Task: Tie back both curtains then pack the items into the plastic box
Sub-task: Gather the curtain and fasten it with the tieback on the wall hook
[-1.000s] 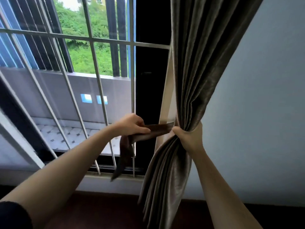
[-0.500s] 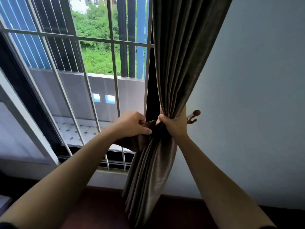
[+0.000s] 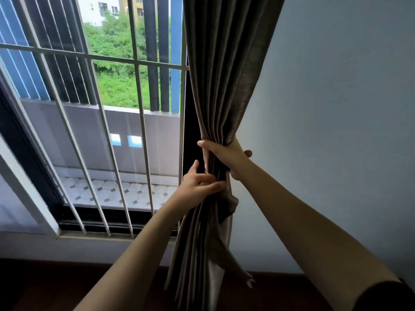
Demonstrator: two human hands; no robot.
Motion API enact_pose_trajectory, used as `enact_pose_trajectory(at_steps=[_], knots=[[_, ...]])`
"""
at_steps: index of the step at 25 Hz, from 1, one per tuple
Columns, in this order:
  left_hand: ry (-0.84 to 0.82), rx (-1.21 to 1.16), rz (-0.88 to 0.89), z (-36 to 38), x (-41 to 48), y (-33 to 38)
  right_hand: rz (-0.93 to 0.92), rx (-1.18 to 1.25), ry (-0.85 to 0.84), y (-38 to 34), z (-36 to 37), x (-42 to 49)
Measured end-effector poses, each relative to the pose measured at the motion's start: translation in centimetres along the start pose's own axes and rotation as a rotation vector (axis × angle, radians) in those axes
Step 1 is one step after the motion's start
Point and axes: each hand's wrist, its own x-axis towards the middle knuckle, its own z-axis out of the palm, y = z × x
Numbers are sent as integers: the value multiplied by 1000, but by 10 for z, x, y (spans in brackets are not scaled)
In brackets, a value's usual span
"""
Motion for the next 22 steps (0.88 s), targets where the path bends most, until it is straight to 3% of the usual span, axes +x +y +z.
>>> enact_pose_trajectory(at_steps=[3, 7, 10, 12, 17, 22], knots=[[59, 27, 213, 19, 16, -10, 17, 3, -45, 1, 2, -1], [358, 152, 453, 41, 35, -24, 20, -5, -36, 2, 1, -1], [456, 220, 525, 53, 44, -40, 26, -10, -22, 4, -2, -4], [490, 142, 553, 60, 41, -43, 22, -27, 7, 4, -4, -9], [404, -239, 346, 61, 39, -26, 20, -12, 57, 10, -5, -8], [349, -288, 122, 50, 42, -12, -22, -57, 61, 12, -1, -7]])
